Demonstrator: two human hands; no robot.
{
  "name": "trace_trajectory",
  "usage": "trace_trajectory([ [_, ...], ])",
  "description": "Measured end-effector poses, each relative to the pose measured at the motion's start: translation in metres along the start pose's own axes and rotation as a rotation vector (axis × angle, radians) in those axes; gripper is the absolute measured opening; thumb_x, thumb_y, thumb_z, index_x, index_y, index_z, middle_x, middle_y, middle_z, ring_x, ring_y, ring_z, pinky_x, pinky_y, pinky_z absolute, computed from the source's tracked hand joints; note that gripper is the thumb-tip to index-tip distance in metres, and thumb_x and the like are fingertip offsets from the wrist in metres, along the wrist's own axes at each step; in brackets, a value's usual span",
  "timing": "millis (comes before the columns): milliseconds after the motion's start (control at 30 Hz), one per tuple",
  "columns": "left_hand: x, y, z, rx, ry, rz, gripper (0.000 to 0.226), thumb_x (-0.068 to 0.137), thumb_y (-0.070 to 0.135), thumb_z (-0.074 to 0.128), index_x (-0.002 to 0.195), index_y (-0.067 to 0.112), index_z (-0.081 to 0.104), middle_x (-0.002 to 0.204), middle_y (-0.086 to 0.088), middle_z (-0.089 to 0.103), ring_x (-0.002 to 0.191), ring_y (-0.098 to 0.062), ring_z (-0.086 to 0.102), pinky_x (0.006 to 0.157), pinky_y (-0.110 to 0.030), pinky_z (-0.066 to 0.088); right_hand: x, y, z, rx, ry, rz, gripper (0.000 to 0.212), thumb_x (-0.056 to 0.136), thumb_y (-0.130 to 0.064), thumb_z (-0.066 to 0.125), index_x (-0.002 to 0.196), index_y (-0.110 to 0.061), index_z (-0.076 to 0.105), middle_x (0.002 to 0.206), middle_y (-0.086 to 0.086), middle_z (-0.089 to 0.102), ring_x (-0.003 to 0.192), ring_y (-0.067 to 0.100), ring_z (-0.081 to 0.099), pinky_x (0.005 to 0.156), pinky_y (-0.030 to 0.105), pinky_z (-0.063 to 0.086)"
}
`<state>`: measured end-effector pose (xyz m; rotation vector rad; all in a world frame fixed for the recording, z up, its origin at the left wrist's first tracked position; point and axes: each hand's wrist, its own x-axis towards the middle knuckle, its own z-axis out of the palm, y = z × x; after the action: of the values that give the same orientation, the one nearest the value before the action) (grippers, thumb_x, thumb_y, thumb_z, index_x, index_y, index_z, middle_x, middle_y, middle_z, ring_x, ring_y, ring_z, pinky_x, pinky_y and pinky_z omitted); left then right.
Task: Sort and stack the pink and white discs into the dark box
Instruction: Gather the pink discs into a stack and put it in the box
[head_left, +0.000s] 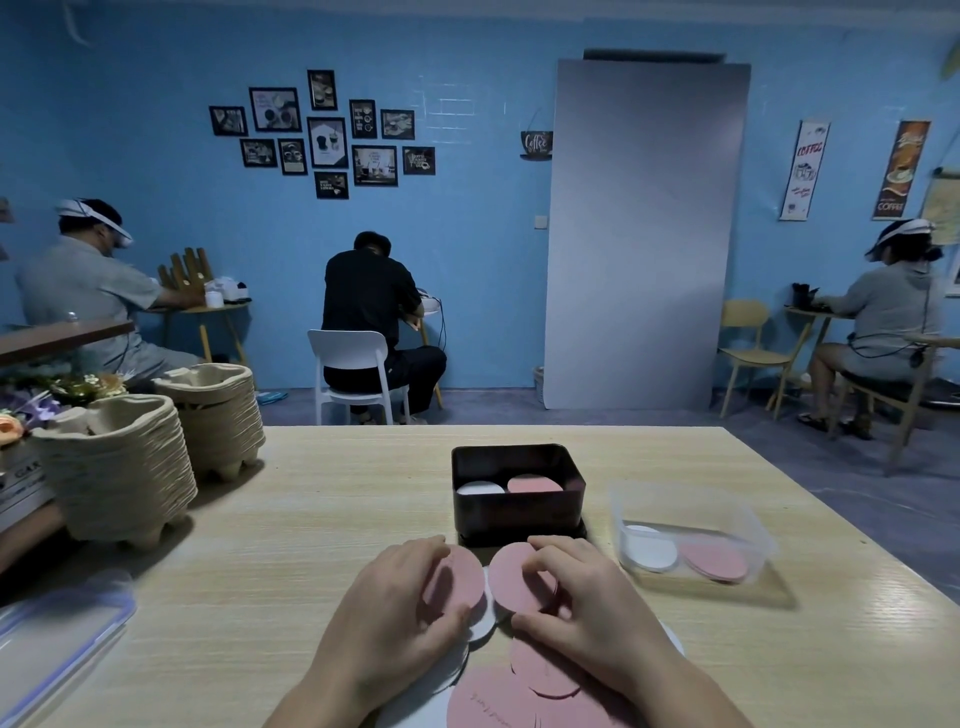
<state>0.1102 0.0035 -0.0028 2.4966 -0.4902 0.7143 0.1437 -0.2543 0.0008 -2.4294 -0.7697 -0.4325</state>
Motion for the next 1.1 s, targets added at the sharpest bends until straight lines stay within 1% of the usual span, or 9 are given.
trace_trajectory([
  [100, 0.000, -0.001, 0.002, 0.021, 0.041, 0.066, 0.040, 0.083, 0.056, 0.066, 0.114, 0.031, 0.063, 0.131, 0.014, 0.064, 0.122, -0.002, 0.056, 0.096, -0.030, 0.051, 0.001, 0.000, 0.001, 0.003, -0.005, -0.012, 0.045, 0.073, -0.064, 0.070, 0.104, -0.032, 0.062, 0.137, -0.022, 0.052, 0.131, -0.008, 0.038, 0.101, 0.006, 0.028],
  [300, 0.002, 0.001, 0.005, 0.082, 0.017, 0.210, 0.042, 0.089, 0.062, 0.062, 0.111, 0.027, 0.069, 0.138, 0.007, 0.062, 0.117, -0.010, 0.061, 0.093, -0.031, 0.053, 0.002, -0.005, 0.001, -0.007, -0.002, -0.091, 0.047, 0.079, -0.070, 0.063, 0.112, -0.036, 0.059, 0.142, -0.021, 0.049, 0.133, -0.005, 0.039, 0.104, 0.022, 0.041],
  [400, 0.002, 0.001, 0.008, 0.085, 0.021, 0.259, 0.037, 0.089, 0.055, 0.068, 0.111, 0.026, 0.069, 0.140, 0.004, 0.061, 0.114, -0.014, 0.062, 0.092, -0.031, 0.053, 0.003, -0.010, 0.003, 0.003, -0.016, -0.148, 0.042, 0.084, -0.065, 0.064, 0.116, -0.040, 0.058, 0.145, -0.019, 0.048, 0.131, -0.004, 0.040, 0.101, 0.016, 0.041],
  [533, 0.005, 0.002, 0.009, 0.093, 0.017, 0.335, 0.038, 0.094, 0.056, 0.062, 0.115, 0.026, 0.070, 0.142, 0.001, 0.060, 0.113, -0.015, 0.064, 0.089, -0.030, 0.054, 0.005, -0.012, 0.006, 0.013, -0.035, -0.178, 0.034, 0.086, -0.059, 0.067, 0.111, -0.038, 0.060, 0.146, -0.018, 0.048, 0.127, -0.006, 0.039, 0.095, 0.005, 0.035],
  [600, 0.005, 0.001, 0.009, 0.089, 0.010, 0.337, 0.040, 0.093, 0.057, 0.063, 0.119, 0.026, 0.068, 0.144, 0.001, 0.059, 0.115, -0.015, 0.063, 0.091, -0.030, 0.054, 0.005, -0.010, 0.007, 0.016, -0.014, -0.182, 0.034, 0.086, -0.061, 0.066, 0.108, -0.035, 0.062, 0.145, -0.018, 0.048, 0.128, -0.006, 0.040, 0.097, 0.005, 0.033],
  [700, 0.003, -0.001, 0.009, 0.062, 0.026, 0.288, 0.047, 0.089, 0.058, 0.067, 0.123, 0.027, 0.063, 0.144, 0.005, 0.059, 0.122, -0.011, 0.060, 0.097, -0.029, 0.052, 0.003, -0.008, 0.005, 0.034, 0.030, -0.186, 0.034, 0.085, -0.061, 0.067, 0.107, -0.035, 0.062, 0.144, -0.018, 0.049, 0.132, -0.003, 0.041, 0.101, 0.015, 0.040],
  [800, 0.002, -0.006, 0.012, 0.015, 0.035, 0.267, 0.047, 0.087, 0.055, 0.072, 0.123, 0.027, 0.060, 0.140, 0.008, 0.062, 0.120, -0.009, 0.062, 0.094, -0.030, 0.053, 0.002, -0.009, 0.003, 0.068, 0.081, -0.179, 0.029, 0.083, -0.056, 0.072, 0.101, -0.036, 0.060, 0.140, -0.016, 0.053, 0.134, -0.003, 0.042, 0.103, 0.020, 0.042],
  [967, 0.003, -0.009, 0.016, -0.010, 0.041, 0.284, 0.042, 0.089, 0.050, 0.072, 0.121, 0.028, 0.057, 0.137, 0.007, 0.064, 0.116, -0.008, 0.064, 0.090, -0.023, 0.050, 0.002, -0.011, 0.002, 0.139, 0.088, -0.164, 0.029, 0.080, -0.052, 0.075, 0.096, -0.033, 0.061, 0.136, -0.019, 0.054, 0.134, -0.003, 0.044, 0.102, 0.020, 0.043],
  [1100, 0.003, -0.006, 0.015, 0.007, 0.034, 0.319, 0.039, 0.089, 0.046, 0.073, 0.120, 0.027, 0.058, 0.135, 0.005, 0.065, 0.113, -0.012, 0.065, 0.086, -0.027, 0.053, 0.003, -0.011, 0.005, 0.121, 0.060, -0.184, 0.034, 0.080, -0.056, 0.075, 0.104, -0.036, 0.061, 0.135, -0.027, 0.048, 0.131, -0.004, 0.045, 0.100, 0.017, 0.042],
])
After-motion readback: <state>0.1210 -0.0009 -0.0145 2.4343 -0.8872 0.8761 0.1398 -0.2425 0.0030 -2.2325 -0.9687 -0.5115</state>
